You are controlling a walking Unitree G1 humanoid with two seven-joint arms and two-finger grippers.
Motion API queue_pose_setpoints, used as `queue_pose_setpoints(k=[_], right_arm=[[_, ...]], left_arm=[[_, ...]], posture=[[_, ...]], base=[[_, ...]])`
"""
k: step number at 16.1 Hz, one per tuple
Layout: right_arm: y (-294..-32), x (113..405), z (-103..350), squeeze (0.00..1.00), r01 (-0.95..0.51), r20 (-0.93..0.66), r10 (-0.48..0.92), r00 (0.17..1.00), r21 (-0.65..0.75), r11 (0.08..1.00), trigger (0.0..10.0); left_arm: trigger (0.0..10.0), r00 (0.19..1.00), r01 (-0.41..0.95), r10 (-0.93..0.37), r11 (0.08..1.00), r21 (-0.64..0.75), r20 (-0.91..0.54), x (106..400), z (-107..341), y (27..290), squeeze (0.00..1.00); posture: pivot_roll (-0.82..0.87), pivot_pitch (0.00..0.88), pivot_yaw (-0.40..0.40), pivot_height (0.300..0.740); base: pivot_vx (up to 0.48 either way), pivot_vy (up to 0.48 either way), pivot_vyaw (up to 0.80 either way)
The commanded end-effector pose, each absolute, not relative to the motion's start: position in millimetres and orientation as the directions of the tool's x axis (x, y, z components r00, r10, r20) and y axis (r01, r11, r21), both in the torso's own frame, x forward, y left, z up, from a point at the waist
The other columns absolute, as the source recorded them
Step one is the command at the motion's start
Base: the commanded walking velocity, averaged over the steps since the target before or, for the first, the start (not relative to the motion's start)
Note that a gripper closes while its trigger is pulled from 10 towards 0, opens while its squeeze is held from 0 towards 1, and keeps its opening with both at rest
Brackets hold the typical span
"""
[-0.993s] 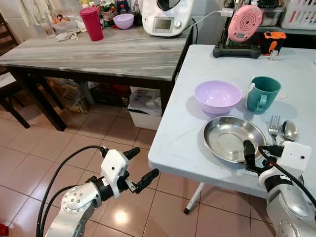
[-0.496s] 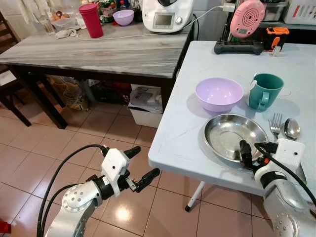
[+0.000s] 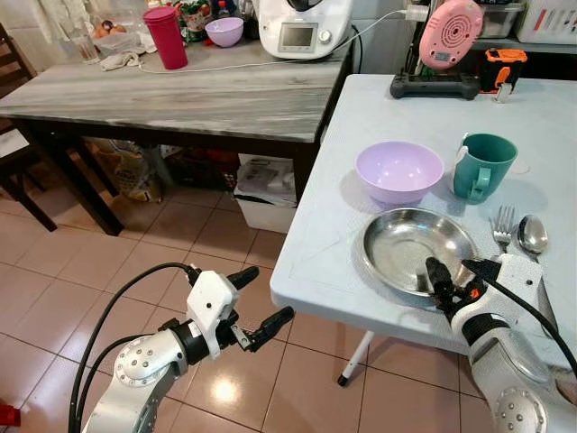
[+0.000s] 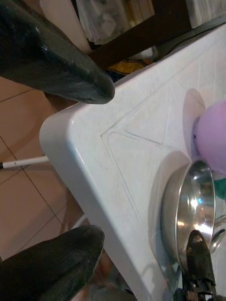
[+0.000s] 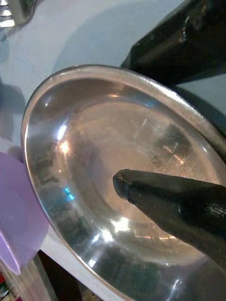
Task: Setting the table
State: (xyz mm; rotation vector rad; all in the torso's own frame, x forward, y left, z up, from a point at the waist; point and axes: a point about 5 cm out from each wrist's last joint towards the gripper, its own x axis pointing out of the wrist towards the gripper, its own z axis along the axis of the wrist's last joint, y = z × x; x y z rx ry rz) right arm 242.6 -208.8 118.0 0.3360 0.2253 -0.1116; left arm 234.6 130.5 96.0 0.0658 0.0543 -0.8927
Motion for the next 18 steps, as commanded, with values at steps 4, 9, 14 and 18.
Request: queue_pose_setpoints(k=[4, 9, 14, 18], right_arm=[[-202, 242, 116, 0.0, 0.133, -0.259, -0.028, 0.965, 0.399, 0.907, 0.0], [-201, 242, 112, 0.0, 0.139, -0.275, -0.019, 0.961, 0.424, 0.895, 0.0], [-202, 241, 109, 0.0, 0.163, -0.294, -0.027, 0.955, 0.448, 0.879, 0.0], [-202, 240, 106, 0.0, 0.188, -0.312, -0.032, 0.95, 0.482, 0.856, 0.0]], left_arm=[[10.0, 0.611, 0.791, -0.786, 0.608, 0.062, -0.09, 236, 97, 135, 0.0], [10.0, 0.598, 0.802, -0.797, 0.594, 0.064, -0.088, 237, 97, 135, 0.0], [10.0, 0.599, 0.801, -0.796, 0.596, 0.06, -0.085, 237, 97, 134, 0.0], [10.0, 0.599, 0.801, -0.796, 0.595, 0.066, -0.085, 238, 97, 135, 0.0]], posture=[[-0.24, 0.072, 0.116, 0.74], [-0.24, 0.066, 0.118, 0.74], [-0.24, 0.068, 0.119, 0.74], [-0.24, 0.067, 0.123, 0.74]], base=[[0.0, 0.0, 0.0], [0.0, 0.0, 0.0], [0.0, 0.0, 0.0], [0.0, 0.0, 0.0]])
